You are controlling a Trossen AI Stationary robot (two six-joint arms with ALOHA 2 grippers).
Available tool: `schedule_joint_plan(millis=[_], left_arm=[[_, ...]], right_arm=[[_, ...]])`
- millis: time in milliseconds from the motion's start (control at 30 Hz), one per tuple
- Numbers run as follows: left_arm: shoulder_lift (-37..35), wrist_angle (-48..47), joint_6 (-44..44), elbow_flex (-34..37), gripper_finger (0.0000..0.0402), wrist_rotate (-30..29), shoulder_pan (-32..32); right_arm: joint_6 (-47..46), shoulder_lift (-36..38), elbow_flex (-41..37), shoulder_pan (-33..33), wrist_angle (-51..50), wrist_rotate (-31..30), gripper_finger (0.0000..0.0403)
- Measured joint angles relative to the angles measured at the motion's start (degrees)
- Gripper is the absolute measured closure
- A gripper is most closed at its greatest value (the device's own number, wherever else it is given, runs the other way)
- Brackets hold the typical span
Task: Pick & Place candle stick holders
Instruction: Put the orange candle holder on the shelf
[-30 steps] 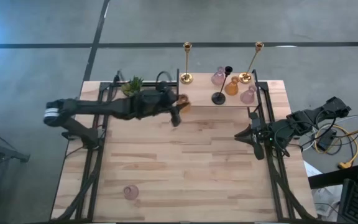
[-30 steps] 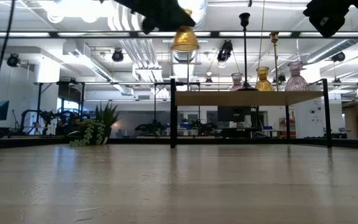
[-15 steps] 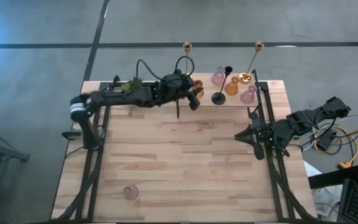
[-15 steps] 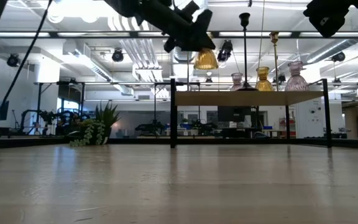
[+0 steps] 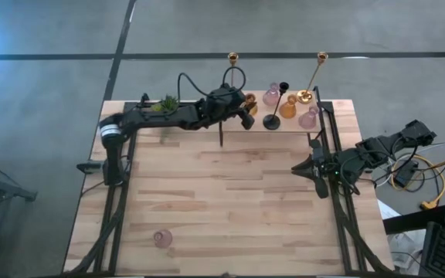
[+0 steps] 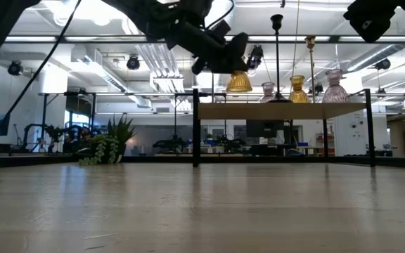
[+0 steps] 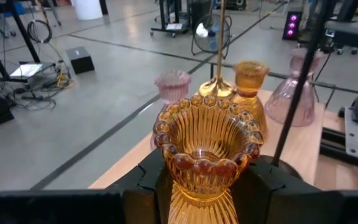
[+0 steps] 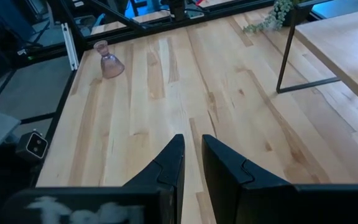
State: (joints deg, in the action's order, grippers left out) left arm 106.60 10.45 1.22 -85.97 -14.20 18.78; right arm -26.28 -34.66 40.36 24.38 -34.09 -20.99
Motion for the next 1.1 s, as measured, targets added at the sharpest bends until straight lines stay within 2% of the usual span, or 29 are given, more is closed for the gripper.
schedule_joint_plan(millis=[833, 1100], left_arm=[[5.1, 5.1, 1.0, -1.2, 0.0277, -0.2, 2.5], [5.2, 5.5, -1.7, -1.5, 0.0277, 2.9, 2.7]], right_arm=[[0.2, 0.0, 0.0, 0.0, 0.1, 0.0, 0.0355], [0.4, 0.0, 0.0, 0.0, 0.1, 0.0, 0.0355]])
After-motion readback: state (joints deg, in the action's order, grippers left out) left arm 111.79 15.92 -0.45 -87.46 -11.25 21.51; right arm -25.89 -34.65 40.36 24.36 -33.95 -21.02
